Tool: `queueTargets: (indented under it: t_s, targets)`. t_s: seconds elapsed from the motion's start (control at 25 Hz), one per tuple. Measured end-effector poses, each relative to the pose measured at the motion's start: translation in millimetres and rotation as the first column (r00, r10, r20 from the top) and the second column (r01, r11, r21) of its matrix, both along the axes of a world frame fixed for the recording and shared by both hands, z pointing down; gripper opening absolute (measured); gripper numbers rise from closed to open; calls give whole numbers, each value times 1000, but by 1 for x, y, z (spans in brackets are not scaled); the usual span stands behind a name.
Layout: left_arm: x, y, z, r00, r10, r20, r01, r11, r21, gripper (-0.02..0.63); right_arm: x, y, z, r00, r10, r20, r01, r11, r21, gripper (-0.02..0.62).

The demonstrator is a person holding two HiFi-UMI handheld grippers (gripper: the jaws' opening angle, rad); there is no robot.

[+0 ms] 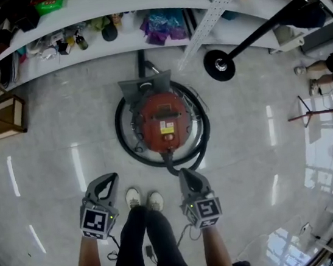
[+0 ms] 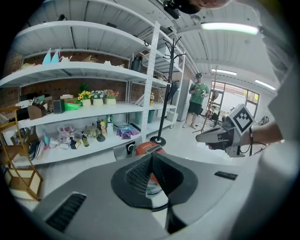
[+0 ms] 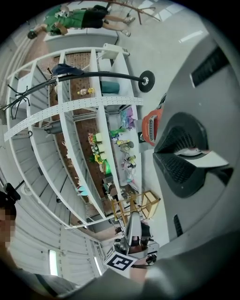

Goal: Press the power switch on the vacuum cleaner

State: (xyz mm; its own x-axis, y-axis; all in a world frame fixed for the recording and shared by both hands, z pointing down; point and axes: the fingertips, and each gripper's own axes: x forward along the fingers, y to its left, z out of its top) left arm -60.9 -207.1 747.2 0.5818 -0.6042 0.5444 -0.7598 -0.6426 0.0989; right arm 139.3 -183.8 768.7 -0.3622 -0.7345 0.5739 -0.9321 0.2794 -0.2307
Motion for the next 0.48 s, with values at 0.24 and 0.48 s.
queueTargets:
  t_s: [0.24, 0.48]
  targets:
    - [6, 1, 26, 1000, 16, -2, -16, 1000, -22, 8, -2, -1, 30, 1000, -3, 1, 3, 1000, -28, 12]
    - [9, 4, 32, 1000, 21, -11, -21, 999, -36, 8, 2, -8, 51, 998, -8, -55, 8, 1000, -11, 12]
